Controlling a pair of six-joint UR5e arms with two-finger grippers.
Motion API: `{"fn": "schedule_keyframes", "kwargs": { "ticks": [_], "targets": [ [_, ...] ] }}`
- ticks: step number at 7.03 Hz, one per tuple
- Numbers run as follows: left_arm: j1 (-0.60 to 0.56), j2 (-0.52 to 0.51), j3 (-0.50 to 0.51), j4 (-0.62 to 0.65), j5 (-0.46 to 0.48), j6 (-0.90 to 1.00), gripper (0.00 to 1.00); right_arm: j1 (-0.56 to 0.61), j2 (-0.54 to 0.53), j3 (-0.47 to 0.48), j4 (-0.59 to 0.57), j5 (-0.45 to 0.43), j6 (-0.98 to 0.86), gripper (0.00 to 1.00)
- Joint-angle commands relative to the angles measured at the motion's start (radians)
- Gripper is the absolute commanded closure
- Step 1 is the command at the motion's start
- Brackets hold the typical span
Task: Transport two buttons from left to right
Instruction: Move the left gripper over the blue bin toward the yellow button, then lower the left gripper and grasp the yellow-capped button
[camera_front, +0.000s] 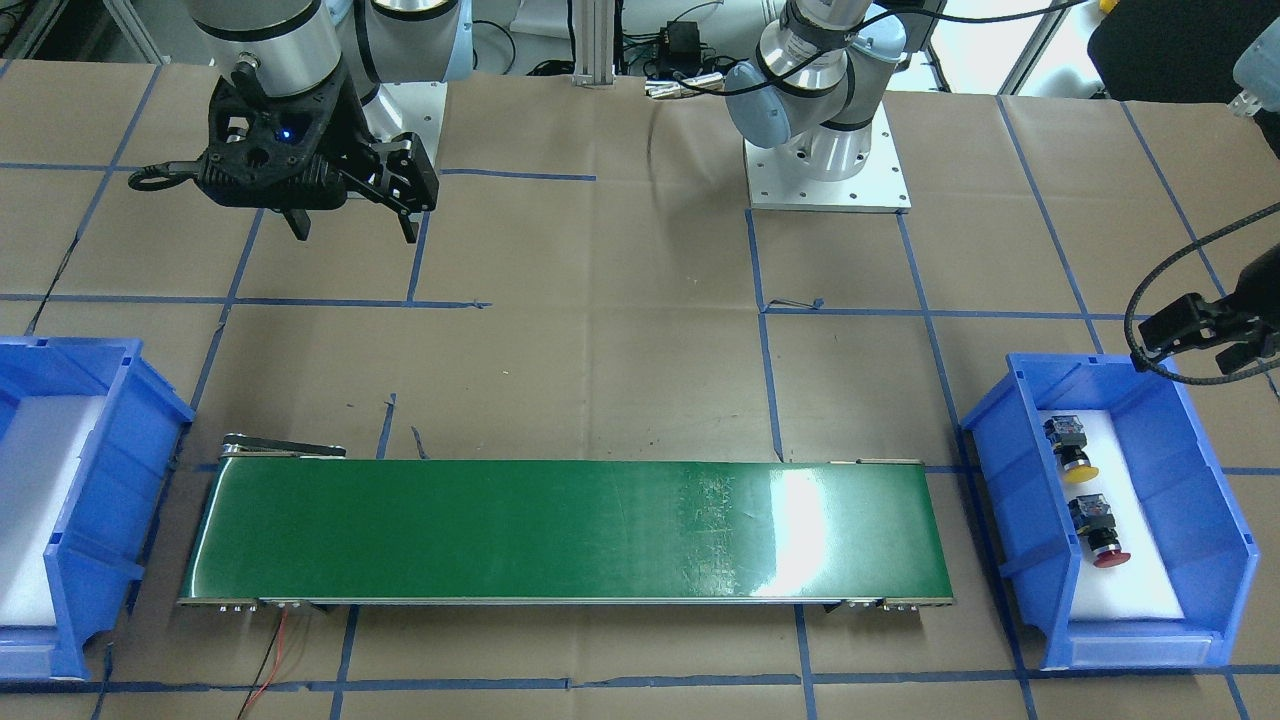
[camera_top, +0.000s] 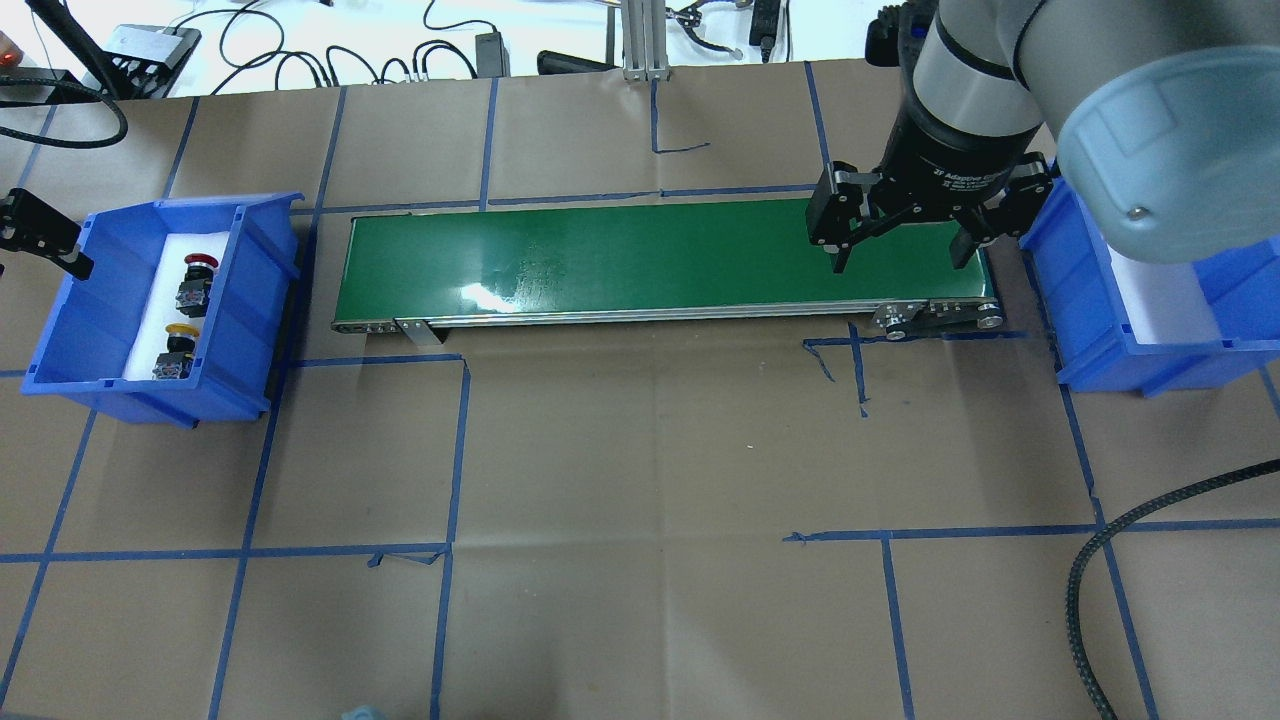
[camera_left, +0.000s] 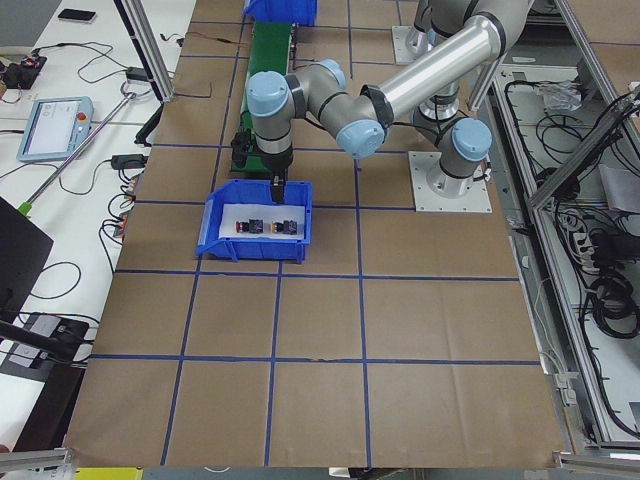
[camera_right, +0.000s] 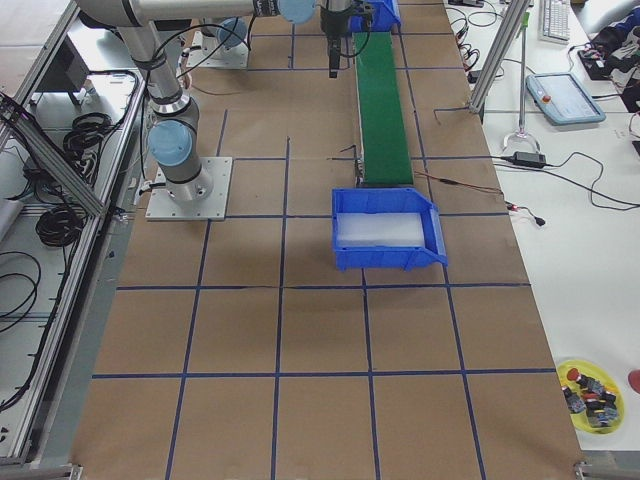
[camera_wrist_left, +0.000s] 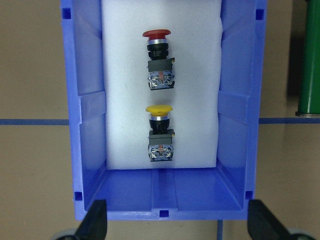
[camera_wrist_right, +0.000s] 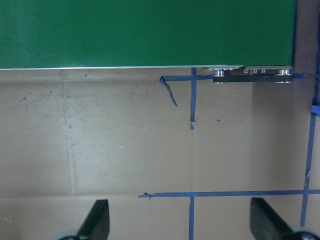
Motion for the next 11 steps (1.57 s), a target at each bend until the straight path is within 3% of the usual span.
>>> {"fn": "schedule_keyframes", "kwargs": {
  "ticks": [1,4,11],
  "targets": [
    [-0.002,-0.024,-0.123,0.186,0.0,-0.007,0.0,0.0,0.003,-0.001,0.0,0.0,-0.003,0.0],
    [0.001,-0.071,-0.248,0.384,0.003,-0.003,0.0,-0.001,-0.002,-0.004,-0.002,0.002,-0.003,0.0],
    [0.002,-0.168,-0.262,0.44,0.006,-0.004,0.01,-0.001,-0.008,-0.004,-0.002,-0.002,-0.008,0.0]
  ]
}}
